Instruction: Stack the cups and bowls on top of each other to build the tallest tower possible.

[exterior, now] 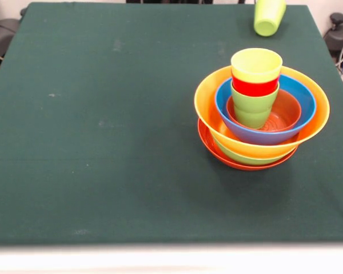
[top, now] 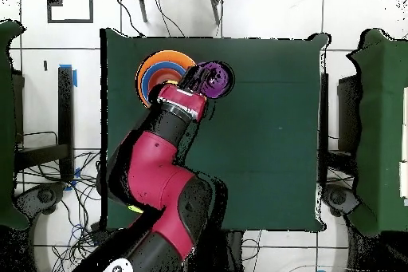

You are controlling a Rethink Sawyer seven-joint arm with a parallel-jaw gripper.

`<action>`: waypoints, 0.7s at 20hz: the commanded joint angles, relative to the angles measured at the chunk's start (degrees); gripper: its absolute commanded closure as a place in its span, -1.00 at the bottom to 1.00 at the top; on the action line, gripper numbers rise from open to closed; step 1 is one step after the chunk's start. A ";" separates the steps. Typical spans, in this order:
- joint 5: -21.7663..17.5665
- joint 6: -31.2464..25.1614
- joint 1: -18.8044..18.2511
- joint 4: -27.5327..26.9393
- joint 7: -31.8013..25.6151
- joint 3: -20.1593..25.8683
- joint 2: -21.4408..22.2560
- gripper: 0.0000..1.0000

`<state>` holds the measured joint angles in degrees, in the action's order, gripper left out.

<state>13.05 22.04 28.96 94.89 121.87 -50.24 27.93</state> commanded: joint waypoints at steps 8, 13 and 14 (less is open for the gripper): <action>4.55 -8.35 1.53 0.26 5.55 5.04 -5.42 1.00; 5.93 -6.79 1.23 0.47 5.62 5.27 -6.77 1.00; 5.99 -6.45 1.08 0.56 5.62 5.36 -6.87 1.00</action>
<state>17.95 22.04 30.10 94.88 121.87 -50.44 24.65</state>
